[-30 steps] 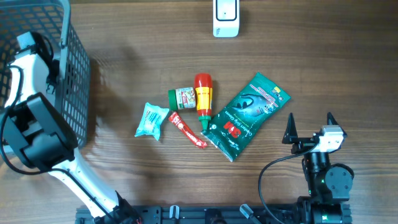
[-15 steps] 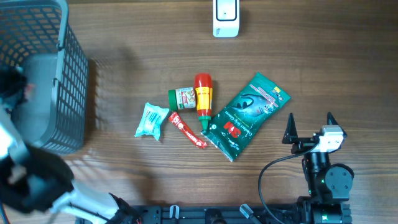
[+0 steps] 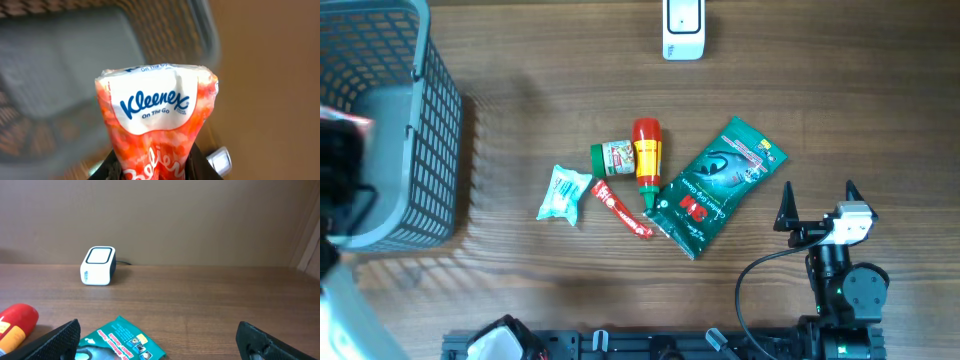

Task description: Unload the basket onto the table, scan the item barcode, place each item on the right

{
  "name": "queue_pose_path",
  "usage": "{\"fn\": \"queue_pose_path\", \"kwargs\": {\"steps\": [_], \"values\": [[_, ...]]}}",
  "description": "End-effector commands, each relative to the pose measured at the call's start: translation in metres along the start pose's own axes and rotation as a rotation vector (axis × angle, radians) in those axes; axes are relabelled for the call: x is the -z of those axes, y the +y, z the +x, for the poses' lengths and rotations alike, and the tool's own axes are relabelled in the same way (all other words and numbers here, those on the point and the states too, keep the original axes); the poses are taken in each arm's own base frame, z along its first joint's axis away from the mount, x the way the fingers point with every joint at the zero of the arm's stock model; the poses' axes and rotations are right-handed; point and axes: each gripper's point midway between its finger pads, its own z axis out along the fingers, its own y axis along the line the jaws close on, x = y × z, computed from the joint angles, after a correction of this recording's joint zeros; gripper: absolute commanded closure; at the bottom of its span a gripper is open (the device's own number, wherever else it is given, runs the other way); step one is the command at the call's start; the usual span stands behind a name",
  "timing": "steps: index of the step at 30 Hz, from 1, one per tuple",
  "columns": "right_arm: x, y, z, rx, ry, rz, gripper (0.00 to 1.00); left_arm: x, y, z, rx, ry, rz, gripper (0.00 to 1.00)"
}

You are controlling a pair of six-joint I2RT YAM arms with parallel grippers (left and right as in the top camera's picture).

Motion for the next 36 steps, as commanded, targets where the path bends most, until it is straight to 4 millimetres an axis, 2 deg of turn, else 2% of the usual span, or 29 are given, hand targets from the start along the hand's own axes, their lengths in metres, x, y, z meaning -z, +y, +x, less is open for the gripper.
{"fn": "queue_pose_path", "kwargs": {"steps": [1,5,8,11,14,16,20,24,28,32,36], "values": [[0.0,0.004,-0.001,0.008,-0.003,-0.022,0.0,0.016,-0.026,0.052,-0.119,0.136,0.117,0.85],[0.0,0.004,-0.001,0.008,-0.003,-0.022,0.0,0.005,-0.03,0.105,-0.252,0.267,0.131,0.85],[0.0,0.004,-0.001,0.009,-0.003,-0.022,0.0,-0.021,-0.022,0.145,-0.355,0.356,0.084,0.85],[0.0,0.004,-0.001,0.009,-0.003,-0.022,0.0,-0.052,-0.008,0.199,-0.443,0.479,0.052,0.85],[0.0,0.004,-0.001,0.009,-0.003,-0.022,0.0,-0.087,0.018,0.254,-0.487,0.584,-0.004,0.84],[0.0,0.004,-0.001,0.009,-0.003,-0.022,0.0,-0.105,0.037,0.282,-0.497,0.63,-0.045,0.82],[0.0,0.004,-0.001,0.009,-0.003,-0.022,0.0,-0.136,0.089,0.343,-0.506,0.723,-0.156,0.78],[0.0,0.004,-0.001,0.009,-0.003,-0.022,0.0,-0.15,0.112,0.38,-0.571,0.771,-0.181,0.78],[0.0,0.004,-0.001,0.009,-0.003,-0.022,0.0,-0.162,0.113,0.407,-0.629,0.795,-0.165,0.8],[0.0,0.004,-0.001,0.008,-0.003,-0.022,0.0,-0.174,0.114,0.419,-0.651,0.79,-0.161,0.57],[0.0,0.004,-0.001,0.009,-0.003,-0.022,0.0,-0.169,0.102,0.418,-0.643,0.792,-0.127,0.54]]}}
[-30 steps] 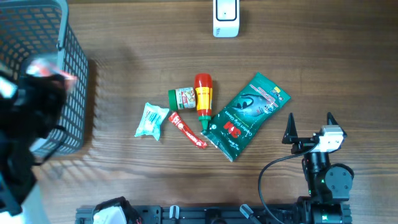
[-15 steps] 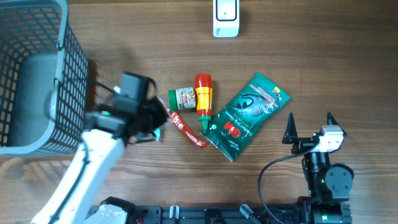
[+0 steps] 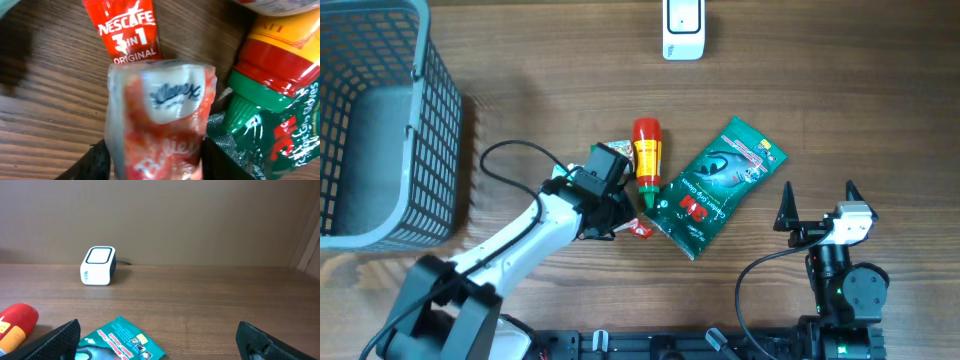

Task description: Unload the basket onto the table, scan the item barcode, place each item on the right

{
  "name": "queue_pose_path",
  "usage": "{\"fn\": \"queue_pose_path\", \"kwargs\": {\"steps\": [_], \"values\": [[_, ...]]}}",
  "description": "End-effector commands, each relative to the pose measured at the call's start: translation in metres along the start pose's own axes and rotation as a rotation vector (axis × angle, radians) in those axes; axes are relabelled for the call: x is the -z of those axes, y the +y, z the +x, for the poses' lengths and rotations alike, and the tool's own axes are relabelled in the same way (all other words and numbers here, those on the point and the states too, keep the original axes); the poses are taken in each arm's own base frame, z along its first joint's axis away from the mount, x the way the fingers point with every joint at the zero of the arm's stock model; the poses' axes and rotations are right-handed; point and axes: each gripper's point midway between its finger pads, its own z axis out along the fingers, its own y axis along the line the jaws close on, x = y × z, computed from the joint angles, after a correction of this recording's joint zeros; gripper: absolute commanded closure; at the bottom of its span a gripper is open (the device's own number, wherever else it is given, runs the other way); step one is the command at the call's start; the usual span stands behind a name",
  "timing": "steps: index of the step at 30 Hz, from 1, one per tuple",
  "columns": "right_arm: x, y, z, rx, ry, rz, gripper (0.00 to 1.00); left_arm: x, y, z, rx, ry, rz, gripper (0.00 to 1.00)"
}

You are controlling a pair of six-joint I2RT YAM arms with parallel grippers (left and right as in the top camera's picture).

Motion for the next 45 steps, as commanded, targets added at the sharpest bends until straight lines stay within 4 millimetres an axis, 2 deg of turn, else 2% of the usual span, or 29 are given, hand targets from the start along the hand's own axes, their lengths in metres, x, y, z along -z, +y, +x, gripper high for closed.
{"fn": "queue_pose_path", "kwargs": {"steps": [1,2,3,6,10,11,13,16,19,20,21,26,31,34,37,40,45], "values": [[0.0,0.004,-0.001,0.009,-0.003,-0.022,0.0,0.014,-0.012,-0.008,-0.008,-0.036,0.031,0.59],[0.0,0.004,-0.001,0.009,-0.003,-0.022,0.0,0.023,-0.019,-0.011,-0.014,-0.051,0.046,0.66],[0.0,0.004,-0.001,0.009,-0.003,-0.022,0.0,0.034,-0.025,-0.016,-0.017,-0.075,0.062,0.78],[0.0,0.004,-0.001,0.009,-0.003,-0.022,0.0,0.065,-0.04,-0.027,-0.024,-0.14,0.105,0.94],[0.0,0.004,-0.001,0.009,-0.003,-0.022,0.0,0.096,-0.053,-0.035,-0.061,-0.212,0.173,0.96],[0.0,0.004,-0.001,0.009,-0.003,-0.022,0.0,0.101,-0.054,-0.035,-0.075,-0.226,0.184,0.93],[0.0,0.004,-0.001,0.009,-0.003,-0.022,0.0,0.112,-0.054,-0.035,-0.087,-0.246,0.201,0.58],[0.0,0.004,-0.001,0.009,-0.003,-0.022,0.0,0.113,-0.048,-0.03,-0.085,-0.232,0.181,0.59],[0.0,0.004,-0.001,0.009,-0.003,-0.022,0.0,0.104,-0.035,-0.026,-0.077,-0.203,0.114,0.86],[0.0,0.004,-0.001,0.009,-0.003,-0.022,0.0,0.1,-0.031,-0.026,-0.074,-0.199,0.091,0.93],[0.0,0.004,-0.001,0.009,-0.003,-0.022,0.0,0.098,-0.029,-0.026,-0.072,-0.196,0.077,0.96],[0.0,0.004,-0.001,0.008,-0.003,-0.022,0.0,0.094,-0.032,-0.029,-0.072,-0.198,0.08,0.96],[0.0,0.004,-0.001,0.009,-0.003,-0.022,0.0,0.104,-0.054,-0.028,-0.089,-0.199,0.196,0.96],[0.0,0.004,-0.001,0.008,-0.003,-0.022,0.0,0.111,-0.067,-0.022,-0.145,-0.177,0.266,0.96],[0.0,0.004,-0.001,0.009,-0.003,-0.022,0.0,0.115,-0.082,-0.006,-0.26,-0.106,0.353,0.96],[0.0,0.004,-0.001,0.009,-0.003,-0.022,0.0,0.115,-0.083,0.003,-0.288,-0.063,0.366,0.96],[0.0,0.004,-0.001,0.009,-0.003,-0.022,0.0,0.114,-0.081,0.004,-0.294,-0.058,0.357,0.96]]}}
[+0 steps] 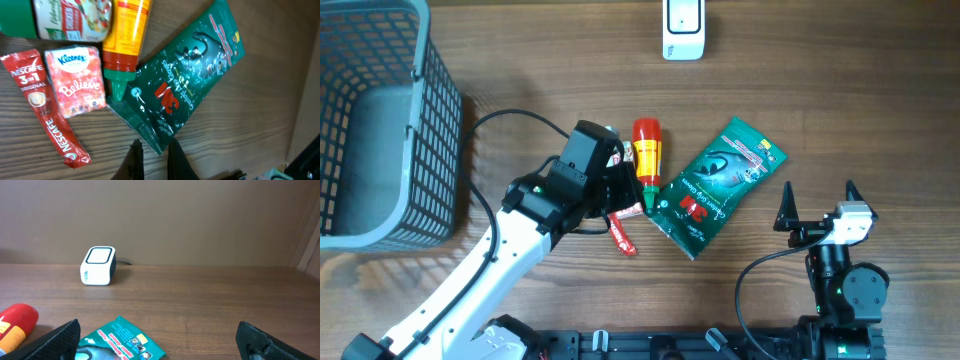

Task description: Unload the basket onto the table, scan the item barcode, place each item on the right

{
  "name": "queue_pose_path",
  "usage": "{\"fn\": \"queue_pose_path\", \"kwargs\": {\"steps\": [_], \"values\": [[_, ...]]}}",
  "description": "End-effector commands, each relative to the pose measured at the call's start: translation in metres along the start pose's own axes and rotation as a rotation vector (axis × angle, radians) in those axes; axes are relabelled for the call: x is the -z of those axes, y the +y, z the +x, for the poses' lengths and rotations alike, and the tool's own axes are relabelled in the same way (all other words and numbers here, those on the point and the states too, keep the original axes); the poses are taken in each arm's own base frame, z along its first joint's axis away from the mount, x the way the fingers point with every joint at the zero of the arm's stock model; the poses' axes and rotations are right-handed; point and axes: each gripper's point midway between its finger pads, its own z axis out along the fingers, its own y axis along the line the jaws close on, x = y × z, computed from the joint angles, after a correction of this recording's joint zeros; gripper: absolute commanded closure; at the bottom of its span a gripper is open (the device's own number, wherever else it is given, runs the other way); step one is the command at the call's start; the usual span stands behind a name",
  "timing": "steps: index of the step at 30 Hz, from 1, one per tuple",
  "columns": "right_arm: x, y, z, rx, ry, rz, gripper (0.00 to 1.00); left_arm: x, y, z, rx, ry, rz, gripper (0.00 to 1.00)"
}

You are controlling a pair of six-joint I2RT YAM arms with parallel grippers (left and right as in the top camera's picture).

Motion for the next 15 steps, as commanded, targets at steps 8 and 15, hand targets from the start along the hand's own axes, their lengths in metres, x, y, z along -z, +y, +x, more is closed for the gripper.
{"fn": "queue_pose_path", "kwargs": {"steps": [8,15], "values": [[0.0,0.004,-0.001,0.009,-0.003,-0.022,0.0,0.005,0.0,0.003,-0.07,0.007,-0.006,0.96],[0.0,0.004,-0.001,0.009,-0.003,-0.022,0.0,0.007,0.027,0.002,0.084,-0.031,-0.138,0.96]]}}
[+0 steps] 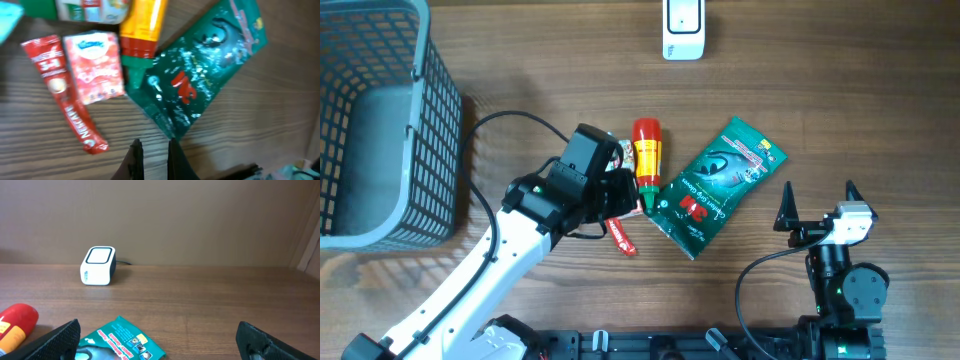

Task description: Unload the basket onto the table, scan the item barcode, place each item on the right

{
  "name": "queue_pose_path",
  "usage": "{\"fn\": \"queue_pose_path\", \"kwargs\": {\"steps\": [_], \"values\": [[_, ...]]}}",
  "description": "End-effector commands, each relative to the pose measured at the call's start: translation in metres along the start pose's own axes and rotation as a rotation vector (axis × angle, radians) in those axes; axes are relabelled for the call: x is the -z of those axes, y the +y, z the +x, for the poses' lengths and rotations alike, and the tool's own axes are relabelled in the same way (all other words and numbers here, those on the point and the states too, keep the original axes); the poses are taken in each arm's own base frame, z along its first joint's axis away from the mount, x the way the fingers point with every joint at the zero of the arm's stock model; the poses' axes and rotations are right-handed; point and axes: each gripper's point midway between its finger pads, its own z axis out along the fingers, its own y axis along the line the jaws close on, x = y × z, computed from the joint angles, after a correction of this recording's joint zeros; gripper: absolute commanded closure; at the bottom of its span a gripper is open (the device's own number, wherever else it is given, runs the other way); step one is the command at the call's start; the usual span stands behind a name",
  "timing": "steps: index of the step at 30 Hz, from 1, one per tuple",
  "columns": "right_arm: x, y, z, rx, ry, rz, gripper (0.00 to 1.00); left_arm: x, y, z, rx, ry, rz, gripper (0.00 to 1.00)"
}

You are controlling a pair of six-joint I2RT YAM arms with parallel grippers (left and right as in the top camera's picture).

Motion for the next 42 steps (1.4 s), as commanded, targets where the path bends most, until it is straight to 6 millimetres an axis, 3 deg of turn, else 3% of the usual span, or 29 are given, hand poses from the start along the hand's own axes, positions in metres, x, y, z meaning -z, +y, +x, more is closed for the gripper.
{"fn": "queue_pose_path", "kwargs": {"steps": [1,15,23,31,34,37,42], "values": [[0.0,0.004,-0.001,0.009,-0.003,-0.022,0.0,0.006,0.014,-0.009,0.133,-0.074,-0.078,0.96],[0.0,0.004,-0.001,0.009,-0.003,-0.022,0.0,-0.013,0.025,-0.008,0.132,-0.068,-0.169,0.96],[0.0,0.004,-0.001,0.009,-0.003,-0.022,0.0,-0.008,-0.009,-0.02,0.001,-0.245,-0.135,0.96],[0.0,0.004,-0.001,0.009,-0.003,-0.022,0.0,-0.004,-0.008,-0.028,-0.058,-0.306,-0.165,0.96],[0.0,0.004,-0.001,0.008,-0.003,-0.022,0.0,0.017,-0.021,-0.053,-0.152,-0.436,-0.163,0.96],[0.0,0.004,-0.001,0.009,-0.003,-0.022,0.0,0.059,-0.048,-0.088,-0.215,-0.628,-0.133,0.96],[0.0,0.004,-0.001,0.009,-0.003,-0.022,0.0,0.161,-0.113,-0.135,-0.319,-0.95,-0.015,0.96]]}}
